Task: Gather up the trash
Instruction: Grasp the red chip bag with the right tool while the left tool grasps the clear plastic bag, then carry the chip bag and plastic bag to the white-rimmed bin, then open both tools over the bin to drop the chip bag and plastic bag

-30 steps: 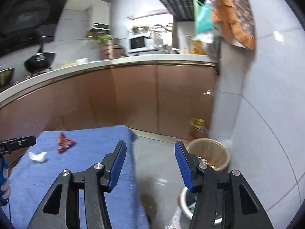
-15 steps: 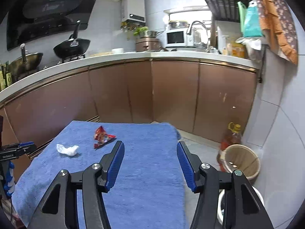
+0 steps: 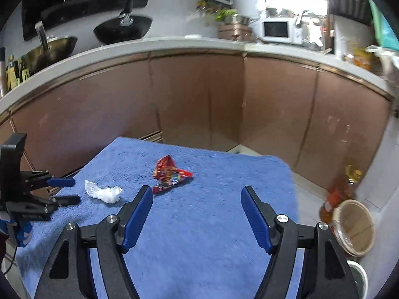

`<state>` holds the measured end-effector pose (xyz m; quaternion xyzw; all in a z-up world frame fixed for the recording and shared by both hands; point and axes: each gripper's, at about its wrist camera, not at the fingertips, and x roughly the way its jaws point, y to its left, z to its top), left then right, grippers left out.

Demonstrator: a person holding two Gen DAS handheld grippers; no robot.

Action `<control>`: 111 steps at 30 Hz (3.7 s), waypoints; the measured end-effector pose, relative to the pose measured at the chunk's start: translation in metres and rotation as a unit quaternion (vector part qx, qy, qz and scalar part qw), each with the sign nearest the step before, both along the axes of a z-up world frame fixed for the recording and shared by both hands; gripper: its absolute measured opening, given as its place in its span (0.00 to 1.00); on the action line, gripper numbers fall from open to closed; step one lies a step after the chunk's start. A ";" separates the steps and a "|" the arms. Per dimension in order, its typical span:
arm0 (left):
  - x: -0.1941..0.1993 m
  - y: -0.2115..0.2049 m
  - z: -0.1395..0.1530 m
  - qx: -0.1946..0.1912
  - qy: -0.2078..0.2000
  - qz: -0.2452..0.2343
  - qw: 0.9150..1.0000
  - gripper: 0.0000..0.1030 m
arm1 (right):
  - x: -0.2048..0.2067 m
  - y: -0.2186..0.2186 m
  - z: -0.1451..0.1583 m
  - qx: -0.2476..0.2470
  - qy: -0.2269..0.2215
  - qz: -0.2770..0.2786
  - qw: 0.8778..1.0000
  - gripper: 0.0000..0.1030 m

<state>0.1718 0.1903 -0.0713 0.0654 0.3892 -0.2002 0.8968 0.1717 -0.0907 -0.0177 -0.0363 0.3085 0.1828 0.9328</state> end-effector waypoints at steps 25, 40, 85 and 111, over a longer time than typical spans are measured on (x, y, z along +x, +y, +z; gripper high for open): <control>0.056 0.007 -0.058 -0.018 0.042 0.011 0.999 0.32 | 0.140 0.095 -0.102 -0.006 0.112 0.097 0.989 0.21; -0.037 -0.008 0.017 -0.051 -0.013 0.028 0.998 0.31 | 0.024 0.041 -0.010 0.040 0.039 0.095 0.994 0.12; -0.063 -0.443 0.080 -0.116 0.004 -0.227 0.967 0.31 | -0.149 -0.387 -0.067 0.080 0.064 -0.385 0.917 0.15; -0.017 -0.604 -0.045 -0.073 0.161 -0.260 0.949 0.46 | -0.158 -0.427 -0.140 0.126 0.117 -0.440 0.881 0.48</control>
